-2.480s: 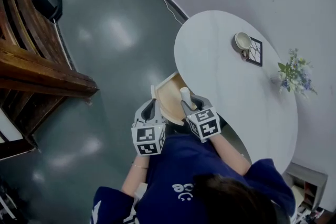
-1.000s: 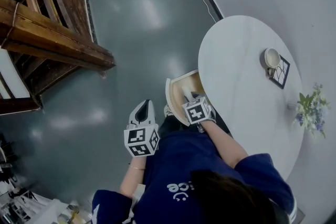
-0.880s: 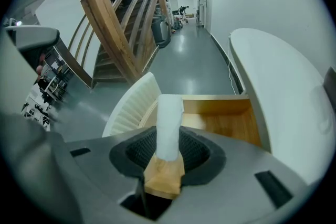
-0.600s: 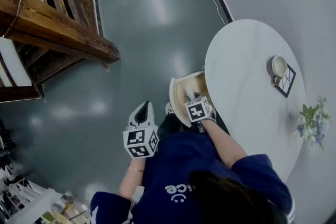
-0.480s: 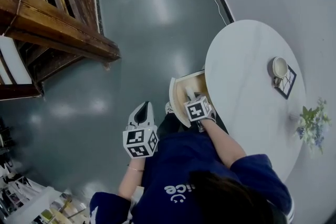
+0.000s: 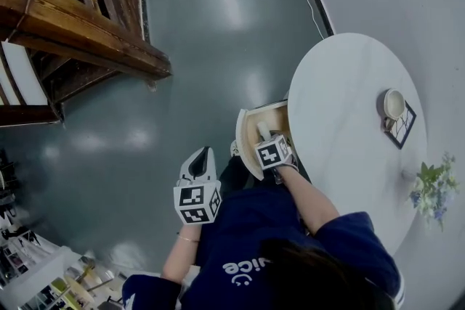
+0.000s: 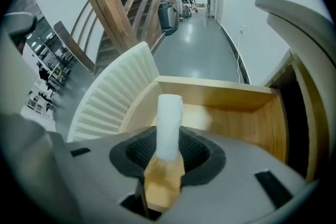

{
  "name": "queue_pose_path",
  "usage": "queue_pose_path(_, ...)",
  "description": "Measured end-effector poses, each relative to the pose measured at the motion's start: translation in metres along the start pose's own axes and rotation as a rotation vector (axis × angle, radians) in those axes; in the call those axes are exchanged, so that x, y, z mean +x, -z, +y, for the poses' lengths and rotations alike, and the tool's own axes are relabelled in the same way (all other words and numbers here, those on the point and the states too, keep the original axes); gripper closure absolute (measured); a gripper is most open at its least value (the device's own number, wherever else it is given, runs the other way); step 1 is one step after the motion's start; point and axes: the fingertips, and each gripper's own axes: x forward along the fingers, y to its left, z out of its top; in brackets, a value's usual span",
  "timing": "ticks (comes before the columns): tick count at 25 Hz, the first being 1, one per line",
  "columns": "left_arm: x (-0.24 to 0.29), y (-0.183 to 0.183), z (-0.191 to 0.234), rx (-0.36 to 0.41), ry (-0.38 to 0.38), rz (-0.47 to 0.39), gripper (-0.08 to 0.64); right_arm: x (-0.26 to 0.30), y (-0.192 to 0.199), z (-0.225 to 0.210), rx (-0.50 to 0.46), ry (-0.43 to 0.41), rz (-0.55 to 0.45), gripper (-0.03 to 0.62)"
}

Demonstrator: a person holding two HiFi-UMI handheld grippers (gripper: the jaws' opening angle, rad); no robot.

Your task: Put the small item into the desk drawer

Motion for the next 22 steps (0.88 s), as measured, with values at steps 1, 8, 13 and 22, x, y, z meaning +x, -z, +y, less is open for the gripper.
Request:
queue_pose_path(1,-0.001,0.002,0.001,-0.002,-0.005,0.004,0.557,0.003,0.0,0.0,-0.003,-0.002,0.005,0.453)
queue_pose_path(8,-0.008,0.015,0.009,-0.022,-0.043,0.037,0.557,0.021,-0.003,-0.001,0.001,-0.008,0.018,0.453)
queue_pose_path(13,-0.01,0.023,0.011,-0.01,-0.053,0.063,0.557,0.036,-0.002,-0.009,-0.001,0.004,0.035,0.453)
queue_pose_path(22,-0.011,0.034,0.014,0.0,-0.065,0.106,0.557,0.057,0.011,-0.019,-0.037,0.013,0.107,0.453)
